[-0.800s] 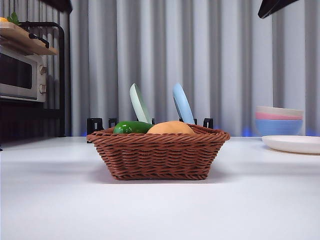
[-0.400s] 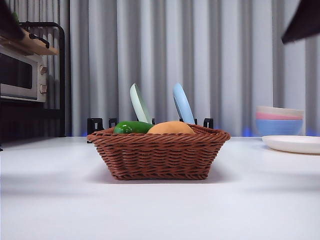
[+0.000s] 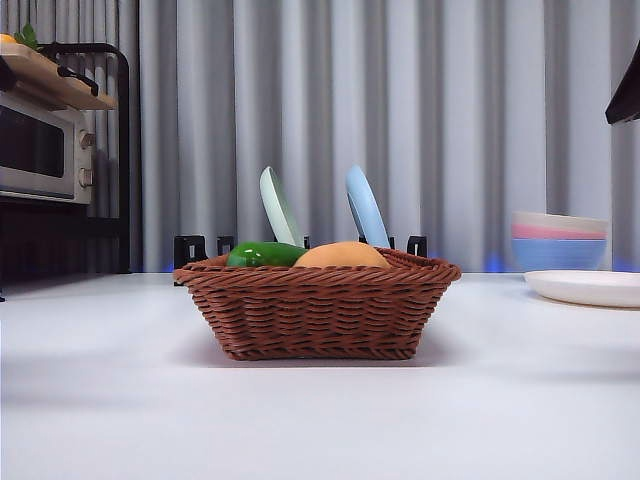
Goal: Pick up the basket,pick up the corn from the table,pick up the potato from the table,pick up the cucumber from the table,put all items into the basket
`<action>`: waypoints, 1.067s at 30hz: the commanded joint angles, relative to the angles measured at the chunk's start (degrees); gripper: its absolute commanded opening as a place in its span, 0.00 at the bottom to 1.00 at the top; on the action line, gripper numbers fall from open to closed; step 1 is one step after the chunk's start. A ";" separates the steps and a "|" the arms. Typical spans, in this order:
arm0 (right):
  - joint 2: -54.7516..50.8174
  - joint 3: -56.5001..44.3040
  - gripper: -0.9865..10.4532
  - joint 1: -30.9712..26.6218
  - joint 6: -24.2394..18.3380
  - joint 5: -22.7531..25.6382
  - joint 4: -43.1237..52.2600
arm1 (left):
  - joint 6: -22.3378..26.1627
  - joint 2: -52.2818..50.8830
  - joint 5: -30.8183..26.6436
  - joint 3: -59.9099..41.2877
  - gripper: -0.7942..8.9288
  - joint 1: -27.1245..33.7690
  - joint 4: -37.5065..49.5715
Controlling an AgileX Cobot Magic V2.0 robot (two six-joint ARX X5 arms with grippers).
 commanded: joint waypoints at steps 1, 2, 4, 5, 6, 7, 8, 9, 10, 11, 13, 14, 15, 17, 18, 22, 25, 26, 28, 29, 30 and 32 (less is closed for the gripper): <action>-0.15 -0.24 0.09 -0.20 0.72 0.13 0.52 | -0.33 -0.15 0.24 -0.11 0.08 0.13 0.24; -0.13 -0.24 0.09 -0.20 0.72 0.11 0.52 | -0.33 -0.15 0.24 -0.13 0.08 0.13 0.24; -0.09 -0.24 0.09 -0.17 0.72 0.11 0.52 | -0.33 -0.15 0.24 -0.13 0.08 0.13 0.24; -0.11 -0.24 0.09 -0.20 0.72 0.13 0.52 | -0.33 -0.15 0.26 -0.11 0.08 0.13 0.24; -0.11 -0.24 0.09 -0.20 0.70 0.13 0.52 | -0.33 -0.15 0.24 -0.13 0.08 0.13 0.04; -0.11 -0.24 0.09 -0.22 0.72 0.15 0.52 | -0.33 -0.17 0.26 -0.13 0.08 0.13 -0.50; -0.13 -0.24 0.09 -0.24 0.70 0.15 0.52 | 0.04 -0.52 0.35 -0.13 0.08 0.09 -1.57; -0.11 -0.24 0.09 -0.28 0.70 0.17 0.52 | -0.28 -1.77 0.07 -0.13 0.08 0.42 -2.60; -0.11 -0.24 0.09 -0.28 0.70 0.15 0.44 | -1.05 -3.63 -0.04 -0.33 0.08 1.14 -3.80; -0.11 -0.24 0.09 -0.28 0.72 0.11 0.46 | -1.77 -4.96 0.46 -0.72 0.08 1.92 -4.00; -0.09 -0.24 0.09 -0.28 0.72 0.11 0.44 | -2.73 -8.94 1.75 -2.64 0.08 4.33 -3.19; -0.11 -0.24 0.09 -0.28 0.70 0.13 0.37 | -2.73 -11.23 2.67 -4.15 0.08 5.95 -2.19; -0.11 -0.24 0.09 -0.28 0.70 0.13 0.37 | -2.71 -13.16 3.37 -5.70 0.08 7.52 -0.92; -0.11 -0.24 0.09 -0.28 0.70 0.13 0.37 | -2.62 -17.77 3.48 -9.92 0.08 11.61 2.23; -0.11 -0.24 0.09 -0.28 0.70 0.13 0.37 | -2.62 -19.43 3.50 -11.82 0.08 13.42 3.56; -0.11 -0.24 0.09 -0.28 0.72 0.11 0.35 | -2.73 -25.62 5.97 -19.89 0.08 20.96 7.56; -0.11 -0.24 0.09 -0.28 0.72 0.13 0.35 | -2.73 -28.96 9.03 -25.16 0.08 25.03 9.75; -0.11 -0.24 0.09 -0.28 0.70 0.13 0.35 | -2.75 -29.86 10.05 -26.58 0.08 26.03 9.94; -0.11 -0.24 0.09 -0.28 0.70 0.13 0.35 | -2.89 -30.29 12.11 -28.74 0.08 27.32 10.36; -0.11 -0.24 0.09 -0.28 0.70 0.13 0.31 | -2.91 -30.29 12.92 -29.57 0.08 27.82 10.34; -0.11 -0.24 0.09 -0.28 0.70 0.11 0.28 | -2.97 -30.29 13.51 -29.92 0.08 28.11 9.68; -0.11 -0.24 0.09 -0.28 0.72 0.13 0.28 | -2.89 -30.29 13.97 -29.92 0.08 28.44 9.77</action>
